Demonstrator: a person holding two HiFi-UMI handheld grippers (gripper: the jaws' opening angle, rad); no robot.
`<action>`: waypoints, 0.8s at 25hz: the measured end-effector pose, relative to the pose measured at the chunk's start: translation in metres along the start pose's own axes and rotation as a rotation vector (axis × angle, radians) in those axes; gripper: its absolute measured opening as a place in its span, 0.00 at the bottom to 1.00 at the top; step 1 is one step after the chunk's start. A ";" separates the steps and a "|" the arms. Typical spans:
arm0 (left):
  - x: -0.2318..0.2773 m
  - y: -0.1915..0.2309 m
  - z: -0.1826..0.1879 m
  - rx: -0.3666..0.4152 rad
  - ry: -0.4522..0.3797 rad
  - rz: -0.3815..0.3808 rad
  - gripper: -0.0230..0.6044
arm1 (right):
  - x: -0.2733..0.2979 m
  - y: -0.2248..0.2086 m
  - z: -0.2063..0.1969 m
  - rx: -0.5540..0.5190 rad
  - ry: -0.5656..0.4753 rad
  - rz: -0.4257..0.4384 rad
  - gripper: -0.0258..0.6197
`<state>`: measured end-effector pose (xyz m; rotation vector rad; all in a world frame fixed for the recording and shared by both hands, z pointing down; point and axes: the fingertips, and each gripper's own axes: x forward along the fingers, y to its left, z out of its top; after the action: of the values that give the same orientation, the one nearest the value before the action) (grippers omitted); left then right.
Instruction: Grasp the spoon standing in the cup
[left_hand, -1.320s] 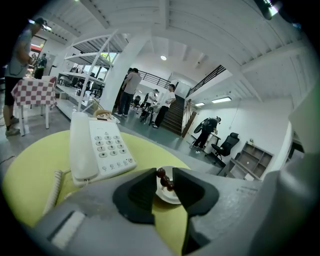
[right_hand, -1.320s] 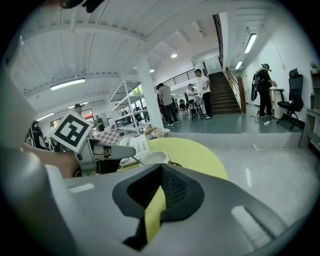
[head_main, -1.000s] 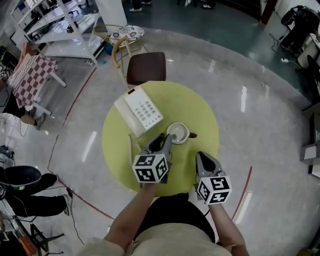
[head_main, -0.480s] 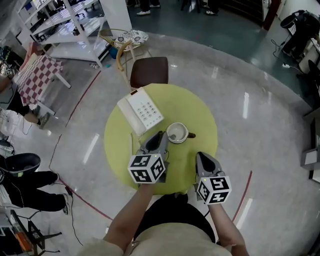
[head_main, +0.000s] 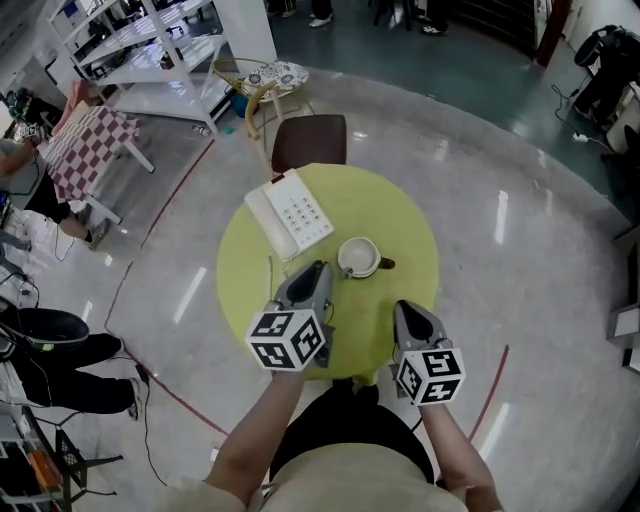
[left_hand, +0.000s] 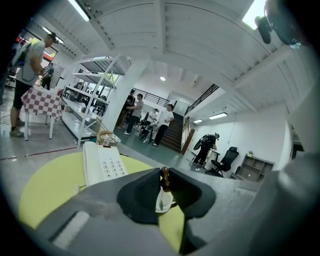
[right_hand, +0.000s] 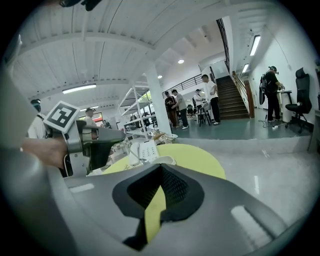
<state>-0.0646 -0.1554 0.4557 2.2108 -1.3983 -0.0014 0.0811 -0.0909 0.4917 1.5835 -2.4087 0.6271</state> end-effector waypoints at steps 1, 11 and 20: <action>-0.004 -0.001 -0.001 0.000 0.000 0.002 0.13 | -0.001 0.001 0.000 0.000 -0.001 0.004 0.04; -0.037 -0.013 -0.017 0.003 0.006 0.017 0.13 | -0.018 0.007 -0.001 -0.013 -0.022 0.034 0.04; -0.059 -0.026 -0.031 -0.004 0.004 0.015 0.13 | -0.037 0.010 -0.002 -0.024 -0.039 0.049 0.04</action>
<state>-0.0620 -0.0835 0.4559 2.1954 -1.4121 0.0050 0.0866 -0.0558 0.4770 1.5454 -2.4805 0.5789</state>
